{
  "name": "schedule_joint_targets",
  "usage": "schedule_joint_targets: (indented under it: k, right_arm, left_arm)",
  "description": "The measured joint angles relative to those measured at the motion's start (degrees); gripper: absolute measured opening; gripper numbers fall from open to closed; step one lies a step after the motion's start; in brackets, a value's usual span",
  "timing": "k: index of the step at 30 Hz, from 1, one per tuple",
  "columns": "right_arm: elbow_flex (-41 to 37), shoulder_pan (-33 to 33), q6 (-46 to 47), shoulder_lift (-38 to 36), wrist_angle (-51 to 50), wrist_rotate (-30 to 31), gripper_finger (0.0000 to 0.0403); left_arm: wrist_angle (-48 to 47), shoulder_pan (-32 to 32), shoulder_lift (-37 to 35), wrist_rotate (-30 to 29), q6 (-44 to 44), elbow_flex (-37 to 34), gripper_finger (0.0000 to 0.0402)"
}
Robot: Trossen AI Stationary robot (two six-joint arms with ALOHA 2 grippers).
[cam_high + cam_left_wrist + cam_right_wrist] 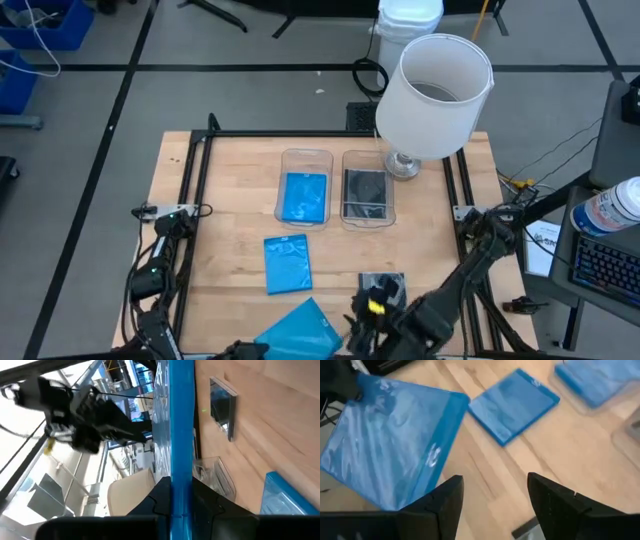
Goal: Pick & place jewel cases by type
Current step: Put the blue cd case into the left transparent bin
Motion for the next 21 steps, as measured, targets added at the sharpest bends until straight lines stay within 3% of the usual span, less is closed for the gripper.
schedule_joint_targets:
  k: [4, 6, 10, 15, 21]
  right_arm:
    - [0.0, -2.45, 1.46, -1.29, 0.02, -7.93, 0.0209]
    - [0.0, -2.19, 2.71, -2.17, 0.35, -7.64, 0.0207]
    - [0.02, 1.49, 4.88, -4.08, -1.11, -0.92, 0.0202]
    - [0.02, 8.08, 8.99, -4.7, -4.7, 14.08, 0.0194]
    - [-5.07, 12.74, 13.21, -4.56, -3.44, 22.06, 0.0185]
  left_arm:
    - [0.02, -0.02, -0.02, -2.72, 0.81, -0.01, 0.0041]
    - [-0.02, -0.02, -0.02, -3.86, 0.81, -0.01, 0.0041]
    - [-0.01, 0.5, -0.06, -4.01, 0.25, -0.01, 0.0041]
    - [-0.02, 2.73, -0.08, -4.0, 0.21, -0.01, 0.0041]
    - [0.01, 9.36, -0.08, -4.0, 2.01, -0.01, 0.0041]
